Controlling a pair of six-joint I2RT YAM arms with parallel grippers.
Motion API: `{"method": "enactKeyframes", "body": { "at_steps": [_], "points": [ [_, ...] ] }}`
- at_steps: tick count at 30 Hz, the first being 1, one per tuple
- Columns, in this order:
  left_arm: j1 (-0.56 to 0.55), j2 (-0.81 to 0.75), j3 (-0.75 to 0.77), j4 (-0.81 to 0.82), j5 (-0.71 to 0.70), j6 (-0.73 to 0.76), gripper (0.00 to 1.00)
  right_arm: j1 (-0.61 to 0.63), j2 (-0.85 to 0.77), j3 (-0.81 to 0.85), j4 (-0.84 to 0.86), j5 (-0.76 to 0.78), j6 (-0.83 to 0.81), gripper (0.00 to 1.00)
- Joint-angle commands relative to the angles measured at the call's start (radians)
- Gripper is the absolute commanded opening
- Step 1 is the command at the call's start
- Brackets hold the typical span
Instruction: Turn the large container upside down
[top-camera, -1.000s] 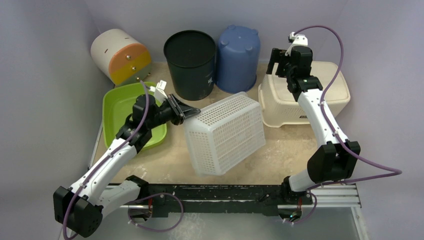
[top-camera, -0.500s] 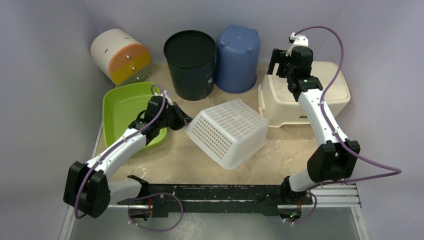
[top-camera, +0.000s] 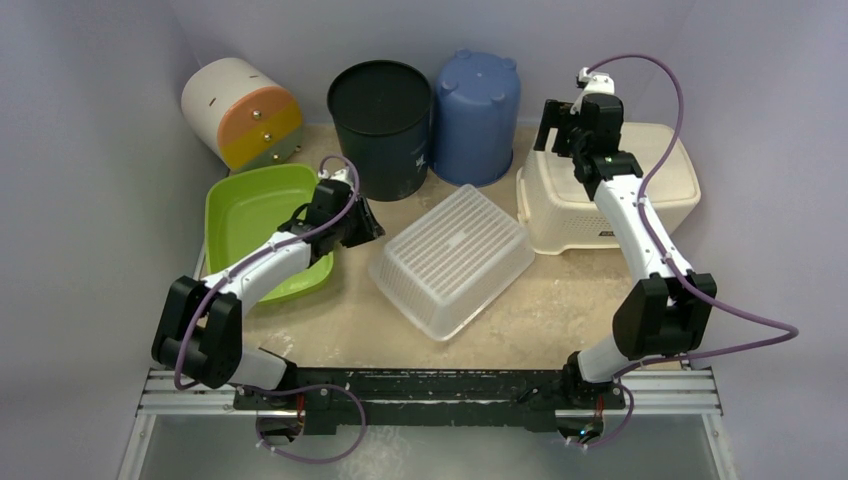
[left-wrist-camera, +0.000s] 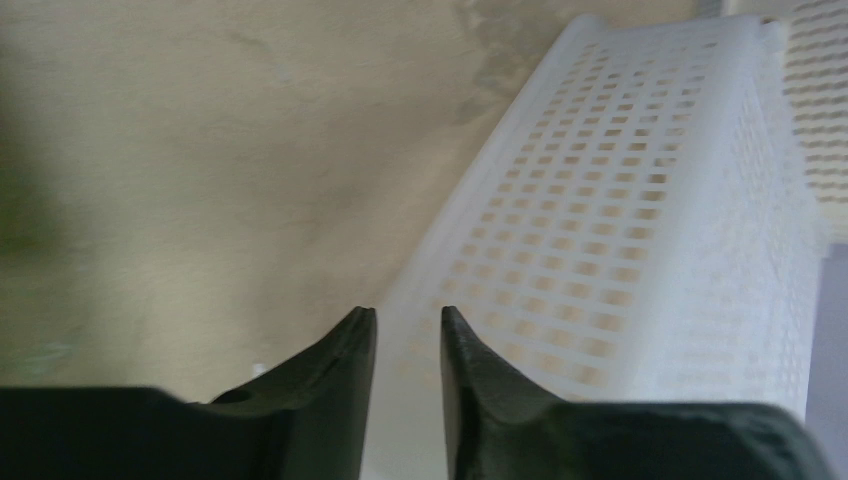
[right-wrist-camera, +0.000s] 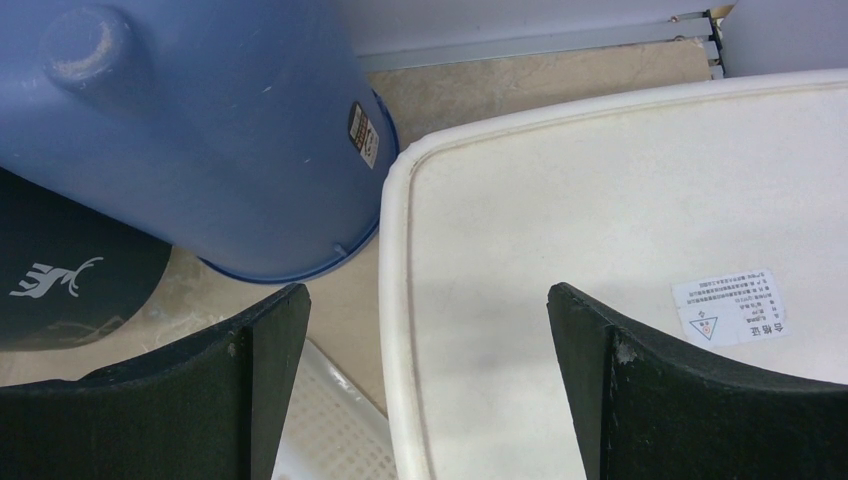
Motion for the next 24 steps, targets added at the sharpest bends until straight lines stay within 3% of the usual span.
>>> {"method": "enactKeyframes", "body": {
  "at_steps": [1,10,16,19,24],
  "points": [
    [0.006,0.001,0.011,-0.077,-0.092,0.115,0.39,-0.007,-0.003,0.009,0.040,0.014,-0.011,0.91],
    [0.005,-0.041,-0.005,-0.126,-0.164,0.136,0.46,-0.008,0.004,0.016,0.037,0.002,-0.007,0.91],
    [-0.013,0.003,0.024,-0.243,-0.178,0.196,0.26,-0.009,-0.009,-0.001,0.044,-0.004,-0.006,0.91],
    [-0.068,-0.003,0.027,-0.261,-0.154,0.220,0.24,-0.008,-0.009,0.008,0.043,-0.003,-0.005,0.91],
    [-0.183,0.024,0.065,-0.159,0.012,0.200,0.24,-0.008,-0.007,0.001,0.046,-0.010,-0.003,0.91]
  ]
}}
